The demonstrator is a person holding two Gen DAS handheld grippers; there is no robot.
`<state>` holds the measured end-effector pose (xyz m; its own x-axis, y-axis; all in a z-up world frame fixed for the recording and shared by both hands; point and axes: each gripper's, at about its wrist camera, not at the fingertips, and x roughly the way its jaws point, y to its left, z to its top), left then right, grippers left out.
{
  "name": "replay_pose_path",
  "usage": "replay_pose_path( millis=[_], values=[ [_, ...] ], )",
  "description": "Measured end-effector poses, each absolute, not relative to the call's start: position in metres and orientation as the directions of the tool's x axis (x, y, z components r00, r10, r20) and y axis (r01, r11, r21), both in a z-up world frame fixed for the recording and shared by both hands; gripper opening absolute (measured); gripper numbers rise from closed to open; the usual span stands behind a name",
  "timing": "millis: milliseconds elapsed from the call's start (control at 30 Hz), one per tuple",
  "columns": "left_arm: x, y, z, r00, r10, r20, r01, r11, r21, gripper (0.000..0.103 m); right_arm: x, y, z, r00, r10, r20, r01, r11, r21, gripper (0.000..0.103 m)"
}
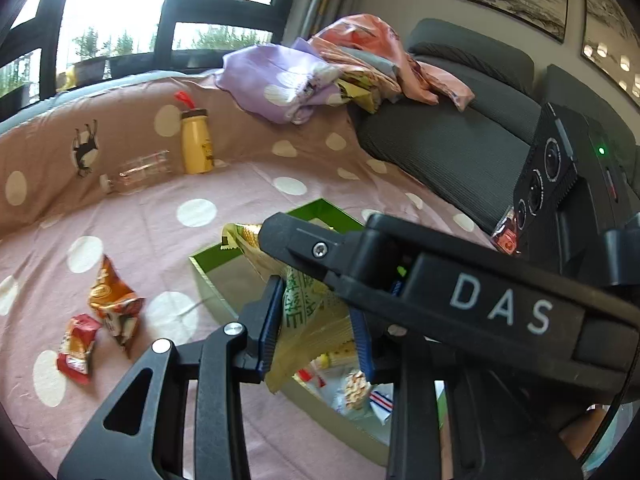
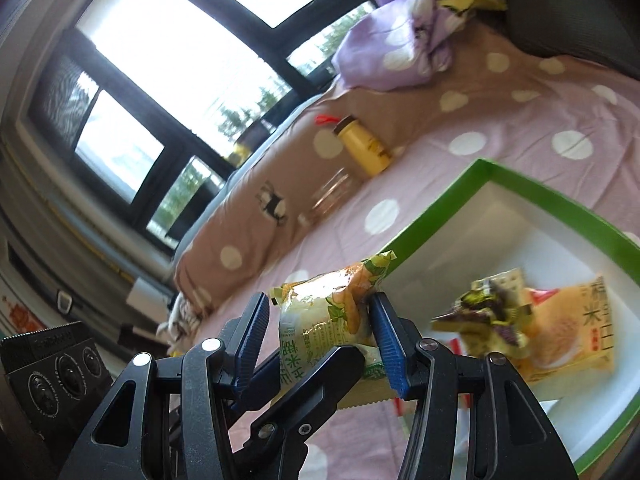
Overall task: Organize snacks
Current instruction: 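Carry the yellow-green bag into the green box and open the right gripper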
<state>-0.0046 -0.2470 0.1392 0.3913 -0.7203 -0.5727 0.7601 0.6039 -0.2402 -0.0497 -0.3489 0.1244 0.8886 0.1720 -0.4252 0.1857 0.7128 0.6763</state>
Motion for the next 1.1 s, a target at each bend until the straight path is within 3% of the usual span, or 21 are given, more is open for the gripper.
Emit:
replay_pose_path(
  millis=[800,1100],
  values=[
    [0.004,-0.312,0.098,0.192,-0.713,-0.674,0.779,0.529,-0.337,0.030,-0.075,-0.415,0.072,0.845,0.038,-0.534,0.447,0.500,0.742,0.056],
    [0.008,-0.324,0.084,0.155,-0.686,-0.711,0.762,0.541,-0.356,0.034,-0.080,-0.425,0.060,0.810,-0.003,-0.587,0.525,0.450,0.722,0.056]
  ],
)
